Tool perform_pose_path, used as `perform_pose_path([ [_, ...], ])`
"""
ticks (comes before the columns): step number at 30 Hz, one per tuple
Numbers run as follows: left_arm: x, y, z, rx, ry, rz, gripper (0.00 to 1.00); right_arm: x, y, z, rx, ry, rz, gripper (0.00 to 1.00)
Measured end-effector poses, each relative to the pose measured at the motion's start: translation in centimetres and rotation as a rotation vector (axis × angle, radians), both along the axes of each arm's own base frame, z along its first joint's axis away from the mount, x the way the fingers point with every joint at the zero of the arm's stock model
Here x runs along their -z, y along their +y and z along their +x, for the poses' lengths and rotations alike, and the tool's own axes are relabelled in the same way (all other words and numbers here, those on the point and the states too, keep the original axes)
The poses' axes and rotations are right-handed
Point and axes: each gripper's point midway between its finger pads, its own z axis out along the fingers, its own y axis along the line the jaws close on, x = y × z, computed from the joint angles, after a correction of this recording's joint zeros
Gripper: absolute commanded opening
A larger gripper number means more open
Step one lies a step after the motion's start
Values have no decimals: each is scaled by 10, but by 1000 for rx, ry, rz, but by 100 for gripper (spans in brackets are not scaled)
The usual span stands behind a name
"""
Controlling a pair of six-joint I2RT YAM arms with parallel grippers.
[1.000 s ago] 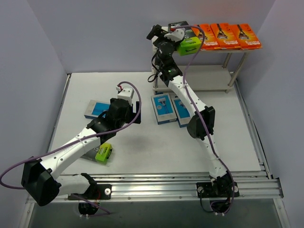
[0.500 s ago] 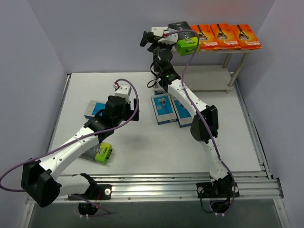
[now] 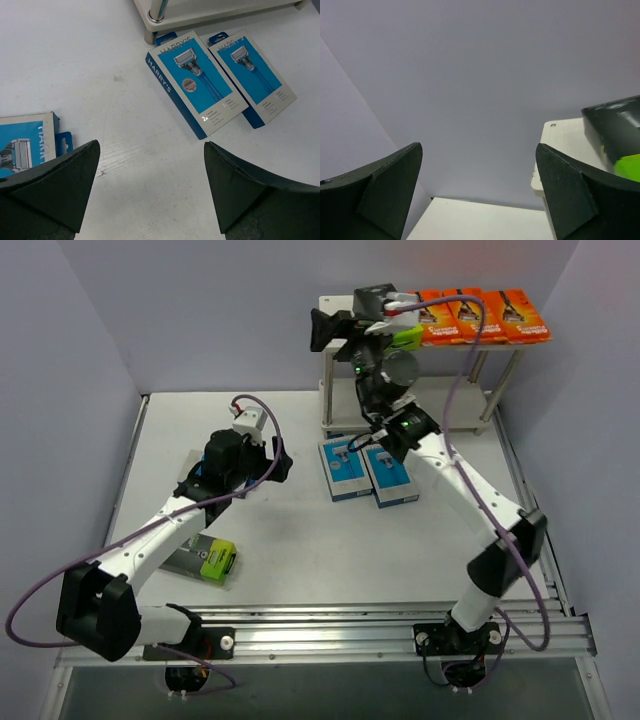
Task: Place and organize the shaving razors onto the shelf
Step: Place the shaving razor onto shelf
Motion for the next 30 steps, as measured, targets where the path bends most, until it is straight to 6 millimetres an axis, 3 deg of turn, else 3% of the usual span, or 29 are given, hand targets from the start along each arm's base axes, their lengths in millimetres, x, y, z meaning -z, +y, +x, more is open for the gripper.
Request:
perform_pose_path([
  [3, 2, 0, 13, 18, 9, -65, 94, -30, -37, -43, 7, -32, 12, 90],
  [6, 3, -3, 26, 37, 11, -108, 94, -33, -69, -80, 23, -37, 0, 88],
  [8, 2, -9, 32, 62, 10, -124, 94, -19, -83, -96, 30, -14, -24, 85],
  [11, -5, -15, 36, 85, 2, -138, 94, 31, -88, -106, 12, 73, -99, 82],
  [15, -17, 1, 44, 22, -11, -138, 94, 127, -64, -109, -105, 246, -241, 80],
  [17, -21, 25, 45, -58, -1, -132, 94, 177, -46, -120, -194, 342, -307, 75],
  [19, -29, 59, 45, -162, 7, -139, 94, 214, -24, -137, -294, 418, -351, 68],
  [24, -57, 162, 26, -481, -67, -159, 94, 262, 44, -184, -538, 529, -375, 57],
  [27, -68, 181, 3, -554, -131, -148, 94, 287, 78, -216, -651, 597, -347, 50],
  [28, -70, 183, -3, -564, -143, -144, 94, 295, 88, -226, -683, 623, -332, 42],
  [30, -73, 189, -7, -587, -159, -126, 94, 314, 107, -248, -739, 690, -294, 37],
])
